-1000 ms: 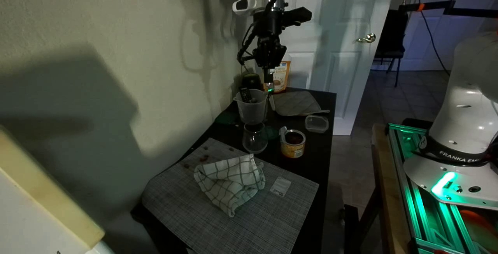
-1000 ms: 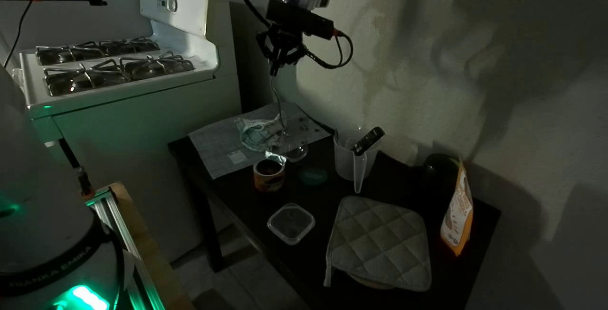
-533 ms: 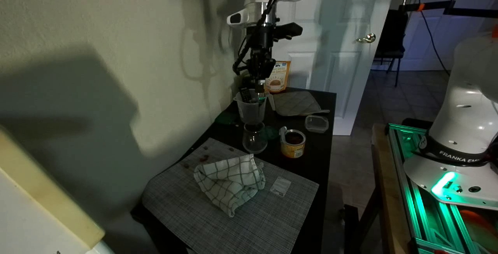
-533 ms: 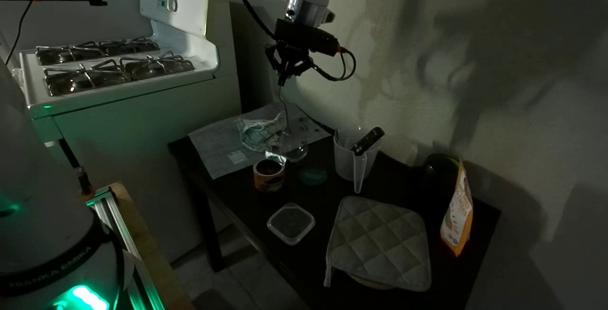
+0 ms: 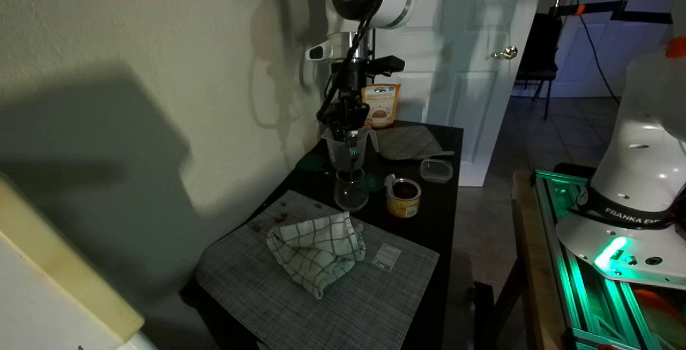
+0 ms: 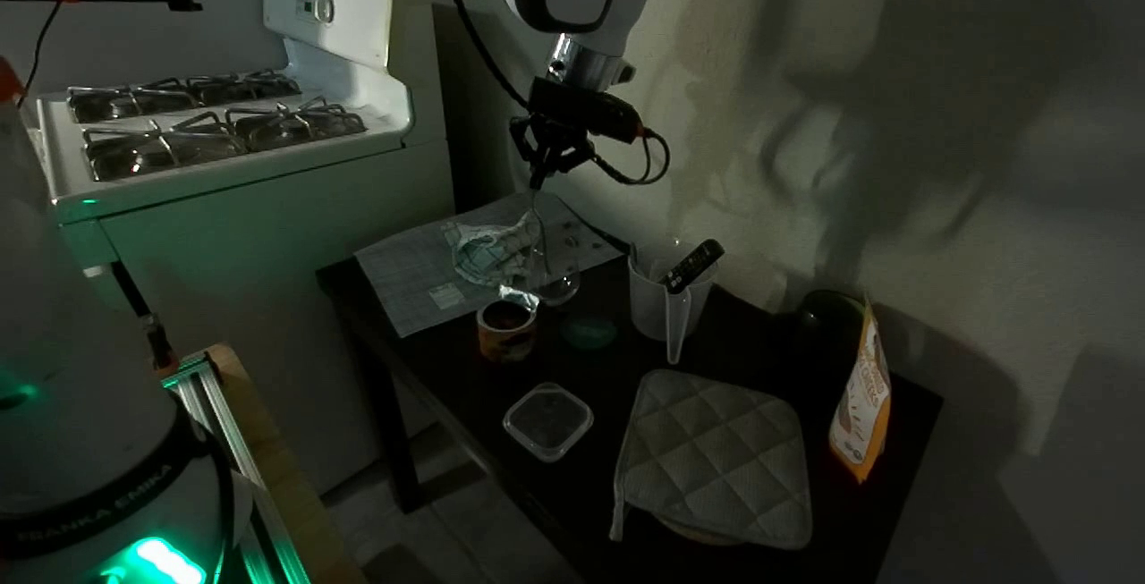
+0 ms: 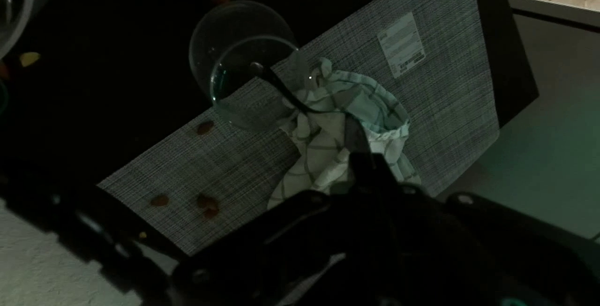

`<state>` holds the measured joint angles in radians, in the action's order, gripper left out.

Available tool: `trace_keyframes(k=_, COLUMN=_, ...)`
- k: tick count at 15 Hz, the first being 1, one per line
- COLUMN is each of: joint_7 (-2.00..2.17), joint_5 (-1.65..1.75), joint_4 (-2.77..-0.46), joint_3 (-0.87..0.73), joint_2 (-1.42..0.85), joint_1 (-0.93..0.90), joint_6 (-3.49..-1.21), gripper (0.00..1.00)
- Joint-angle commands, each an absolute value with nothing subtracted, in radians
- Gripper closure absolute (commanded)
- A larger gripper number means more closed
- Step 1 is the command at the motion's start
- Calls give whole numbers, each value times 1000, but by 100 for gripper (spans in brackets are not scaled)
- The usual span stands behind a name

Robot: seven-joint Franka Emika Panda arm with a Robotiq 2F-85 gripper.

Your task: Put the spoon inside the glass

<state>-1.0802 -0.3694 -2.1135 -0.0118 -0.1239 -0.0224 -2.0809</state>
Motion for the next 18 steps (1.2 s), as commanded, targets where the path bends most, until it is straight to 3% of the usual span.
trace_keyframes(k=1, joint_7=-1048, joint_5=-364, joint_4=-2088, joint_3=11, joint_2=-165, joint_1=-4, joint_6=-2098, gripper=99)
trace_keyframes(k=14, joint_7=-935, joint_5=-282, joint_4=-2051, joint_3=24, joint_2=-230, joint_1=6, joint_6=-2096, gripper=99)
trace_keyframes(k=15, joint_7=-926, joint_5=-274, joint_4=-2051, joint_3=25, joint_2=-231, joint_1=6, joint_6=-2095, gripper=72)
trace_keyframes(k=16, joint_7=-923, joint_5=-269, joint_4=-2052, joint_3=27, joint_2=-231, joint_1=6, joint_6=-2094, gripper=71)
trace_keyframes(k=18, joint_7=-916, joint_5=-260, joint_4=-2059, joint_3=29, joint_2=-214, joint_1=7, joint_6=-2093, gripper=58)
